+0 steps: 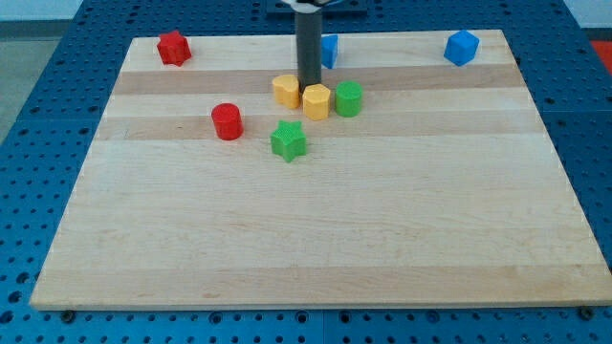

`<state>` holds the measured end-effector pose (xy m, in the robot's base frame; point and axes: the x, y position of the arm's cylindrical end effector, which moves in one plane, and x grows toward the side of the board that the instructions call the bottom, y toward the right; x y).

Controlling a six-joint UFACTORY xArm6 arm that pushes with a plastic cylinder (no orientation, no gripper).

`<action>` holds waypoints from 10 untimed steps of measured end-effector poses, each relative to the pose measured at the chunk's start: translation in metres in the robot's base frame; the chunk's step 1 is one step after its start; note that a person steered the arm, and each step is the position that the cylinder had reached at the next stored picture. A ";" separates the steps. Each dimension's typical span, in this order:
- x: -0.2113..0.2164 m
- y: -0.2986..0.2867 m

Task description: Move yellow heart along with red circle to center left

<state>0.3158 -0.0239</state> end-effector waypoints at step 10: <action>0.099 -0.151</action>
<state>0.4150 -0.1750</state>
